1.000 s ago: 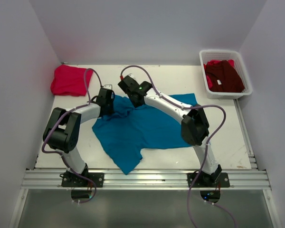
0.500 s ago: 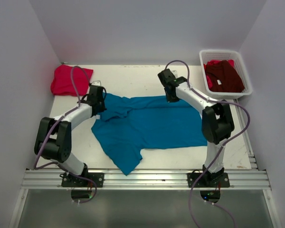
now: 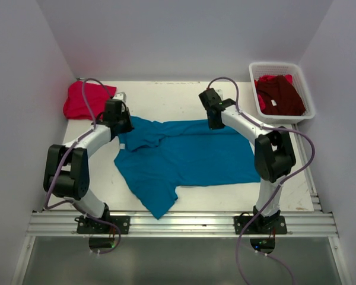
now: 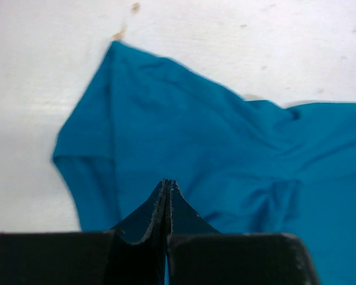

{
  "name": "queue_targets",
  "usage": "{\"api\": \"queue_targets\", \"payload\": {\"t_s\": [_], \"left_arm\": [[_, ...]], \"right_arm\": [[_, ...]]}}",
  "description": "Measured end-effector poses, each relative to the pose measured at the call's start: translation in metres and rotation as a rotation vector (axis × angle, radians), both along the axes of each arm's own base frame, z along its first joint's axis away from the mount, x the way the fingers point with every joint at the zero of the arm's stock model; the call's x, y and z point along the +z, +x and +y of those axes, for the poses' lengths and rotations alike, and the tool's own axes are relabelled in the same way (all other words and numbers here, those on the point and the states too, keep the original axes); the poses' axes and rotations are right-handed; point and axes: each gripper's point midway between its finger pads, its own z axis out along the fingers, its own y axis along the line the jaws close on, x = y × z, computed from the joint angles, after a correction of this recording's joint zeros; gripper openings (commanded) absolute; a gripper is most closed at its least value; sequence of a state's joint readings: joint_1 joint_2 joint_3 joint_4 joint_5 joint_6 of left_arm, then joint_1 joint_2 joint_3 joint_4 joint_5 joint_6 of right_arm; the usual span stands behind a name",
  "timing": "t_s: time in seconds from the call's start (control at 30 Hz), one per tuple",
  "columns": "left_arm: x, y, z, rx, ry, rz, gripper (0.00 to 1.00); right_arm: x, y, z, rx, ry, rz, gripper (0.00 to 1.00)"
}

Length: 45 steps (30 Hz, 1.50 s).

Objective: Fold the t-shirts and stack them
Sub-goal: Fold the tshirt

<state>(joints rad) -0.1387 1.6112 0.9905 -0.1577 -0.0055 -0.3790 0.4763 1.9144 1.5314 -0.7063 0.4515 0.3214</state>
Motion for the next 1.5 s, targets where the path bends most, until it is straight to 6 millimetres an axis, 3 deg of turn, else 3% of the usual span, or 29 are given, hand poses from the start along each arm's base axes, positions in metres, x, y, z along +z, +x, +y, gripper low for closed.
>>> {"api": "queue_targets", "payload": {"t_s": [0.2,0.43,0.63,1.03,1.5], "left_arm": [[-0.003,0.019,-0.040,-0.119,-0.117,-0.034,0.00],[-0.040,0.018,-0.047,-0.087,-0.176,0.051,0.00],[-0.061,0.010,-0.037,-0.011,-0.146,0.130,0.00],[-0.061,0.017,0.000,0.166,0.003,0.169,0.00],[-0.063,0.040,0.013,0.207,0.048,0.157,0.00]], "right_arm": [[0.001,-0.004,0.002,0.010,0.024,0.000,0.00],[0.008,-0.007,0.002,0.014,0.043,-0.020,0.00],[0.005,-0.009,0.002,0.016,0.045,-0.014,0.00],[0.004,-0.010,0.003,0.018,0.053,-0.011,0.00],[0.004,-0.003,0.000,0.002,0.050,-0.011,0.00]]}}
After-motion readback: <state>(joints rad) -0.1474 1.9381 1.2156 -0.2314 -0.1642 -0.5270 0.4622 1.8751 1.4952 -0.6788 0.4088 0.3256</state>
